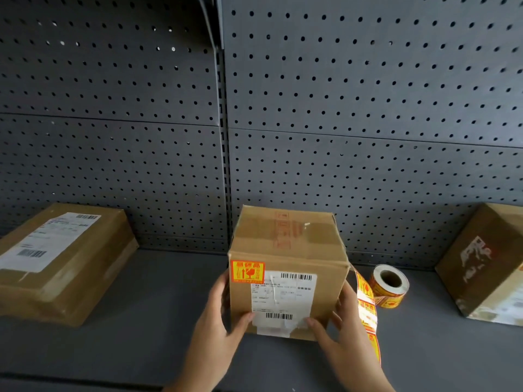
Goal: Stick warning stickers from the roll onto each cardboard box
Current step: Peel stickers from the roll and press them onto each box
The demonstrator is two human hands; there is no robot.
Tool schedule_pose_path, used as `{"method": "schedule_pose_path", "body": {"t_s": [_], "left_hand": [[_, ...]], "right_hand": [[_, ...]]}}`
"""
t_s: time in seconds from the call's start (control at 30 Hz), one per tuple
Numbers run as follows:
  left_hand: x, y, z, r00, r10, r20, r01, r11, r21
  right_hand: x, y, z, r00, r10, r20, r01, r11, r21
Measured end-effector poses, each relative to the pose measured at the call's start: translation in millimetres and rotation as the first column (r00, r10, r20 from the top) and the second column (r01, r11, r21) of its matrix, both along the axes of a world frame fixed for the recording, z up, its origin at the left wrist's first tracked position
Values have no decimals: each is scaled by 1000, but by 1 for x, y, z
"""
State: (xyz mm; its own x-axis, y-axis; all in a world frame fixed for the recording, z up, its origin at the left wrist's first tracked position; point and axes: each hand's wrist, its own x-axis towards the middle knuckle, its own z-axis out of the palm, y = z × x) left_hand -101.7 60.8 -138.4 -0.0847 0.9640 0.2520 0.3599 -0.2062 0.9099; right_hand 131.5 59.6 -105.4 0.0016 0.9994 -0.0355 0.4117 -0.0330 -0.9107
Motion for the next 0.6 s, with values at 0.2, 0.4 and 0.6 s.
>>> {"method": "schedule_pose_path", "body": {"t_s": [0.2, 0.4, 0.6], "left_hand": [[6, -16, -25, 977, 211, 11, -210, 962, 175], [24, -48, -22, 959, 282, 22, -270, 887, 374], [53, -48, -25, 992, 82, -97, -46, 944, 327]], "right_hand": [[21, -3, -3, 990, -7, -140, 19, 996, 85], [32, 28, 30, 926, -154, -346, 178, 983, 39], [15, 58, 49, 917, -69, -394, 34, 995, -96]]}}
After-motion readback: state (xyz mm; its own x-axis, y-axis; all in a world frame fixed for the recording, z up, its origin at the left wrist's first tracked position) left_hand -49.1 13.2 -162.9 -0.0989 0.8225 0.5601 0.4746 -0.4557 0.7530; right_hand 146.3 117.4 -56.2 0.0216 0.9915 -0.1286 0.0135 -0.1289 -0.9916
